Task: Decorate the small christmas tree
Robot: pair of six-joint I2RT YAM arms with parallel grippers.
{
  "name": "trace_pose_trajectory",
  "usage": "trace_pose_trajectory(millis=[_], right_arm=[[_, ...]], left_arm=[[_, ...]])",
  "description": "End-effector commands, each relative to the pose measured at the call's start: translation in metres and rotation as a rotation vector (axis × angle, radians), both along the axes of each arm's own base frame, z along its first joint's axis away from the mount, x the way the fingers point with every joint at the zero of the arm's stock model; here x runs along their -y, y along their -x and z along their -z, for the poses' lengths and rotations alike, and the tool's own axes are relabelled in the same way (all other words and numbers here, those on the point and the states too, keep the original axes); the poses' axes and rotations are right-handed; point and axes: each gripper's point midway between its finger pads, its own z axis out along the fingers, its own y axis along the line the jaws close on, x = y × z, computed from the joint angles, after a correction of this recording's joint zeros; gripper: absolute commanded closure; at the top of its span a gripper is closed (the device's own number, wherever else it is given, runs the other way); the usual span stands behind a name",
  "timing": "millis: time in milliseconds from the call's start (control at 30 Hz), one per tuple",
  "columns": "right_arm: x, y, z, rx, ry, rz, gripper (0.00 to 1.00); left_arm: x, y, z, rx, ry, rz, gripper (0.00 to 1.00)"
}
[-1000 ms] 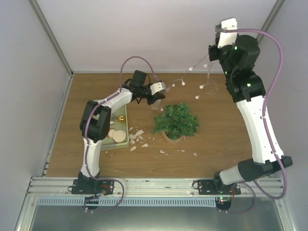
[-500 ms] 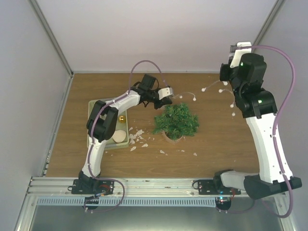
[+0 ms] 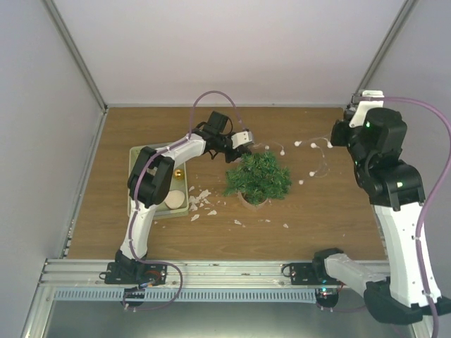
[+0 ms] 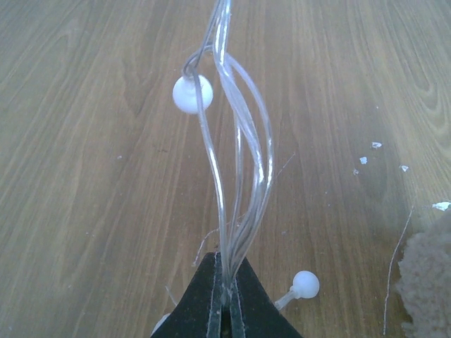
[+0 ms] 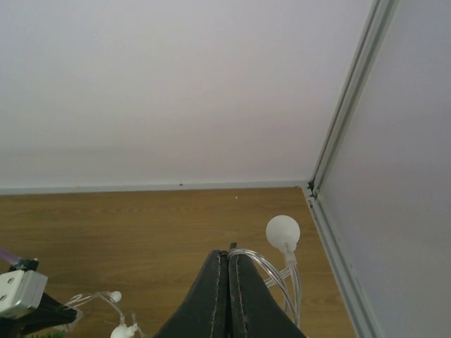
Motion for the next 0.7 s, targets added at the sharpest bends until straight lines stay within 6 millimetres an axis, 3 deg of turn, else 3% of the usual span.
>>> trace_pose_trajectory(millis=[0, 267, 567, 667], right_arm=[[0.005, 0.019, 0.01, -0.028, -0.05, 0.018, 0.99], [-0.005, 0.047, 0.027, -0.079, -0.155, -0.044, 1.0], [0.012, 0.065, 0.061, -0.175, -0.15, 0.055, 1.0], [0.015, 0.072, 0.06, -0.173, -0.153, 0.062, 1.0]], left_arm=[[0.008, 0.006, 0.004, -0.036, 0.026, 0.029, 1.0], [0.012, 0.006, 0.004, -0.057, 0.034, 0.03, 1.0], [0.023, 0.01, 0.008, -0.076, 0.032, 0.044, 0.97], [0.027, 0.013, 0.007, -0.094, 0.039, 0.05, 0.97]])
